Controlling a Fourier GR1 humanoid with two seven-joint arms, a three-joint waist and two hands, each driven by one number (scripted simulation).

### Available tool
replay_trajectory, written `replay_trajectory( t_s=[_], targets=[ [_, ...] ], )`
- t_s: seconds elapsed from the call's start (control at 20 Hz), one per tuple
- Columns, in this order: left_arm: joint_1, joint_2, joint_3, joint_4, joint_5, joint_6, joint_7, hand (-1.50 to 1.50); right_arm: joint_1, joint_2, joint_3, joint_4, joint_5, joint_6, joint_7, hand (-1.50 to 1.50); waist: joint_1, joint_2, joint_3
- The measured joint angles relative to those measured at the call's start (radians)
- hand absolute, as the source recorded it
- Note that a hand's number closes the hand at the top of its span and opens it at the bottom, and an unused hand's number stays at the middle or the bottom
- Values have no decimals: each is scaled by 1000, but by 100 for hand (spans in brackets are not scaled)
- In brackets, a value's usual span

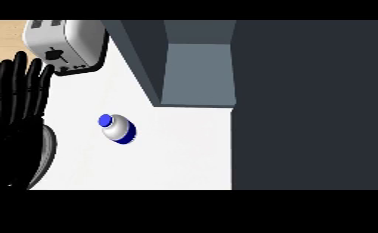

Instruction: Pick up the bottled water, place it into the cabinet and close the cabinet

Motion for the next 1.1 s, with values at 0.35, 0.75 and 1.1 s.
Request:
replay_trajectory(
  t_s=[0.35,0.75,1.1],
  targets=[
    [46,-64,-160,-35,-77,68,62,-150,109,13,33,-81,-32,39,41,-150,-21,-4,1],
    [126,-85,-380,-131,-21,224,257,-150,260,-28,39,-267,-265,135,216,-150,-27,-9,1],
    [187,-83,-573,-293,-156,342,405,-150,294,-57,-23,-287,-294,177,259,-150,-21,-9,2]
  ],
)
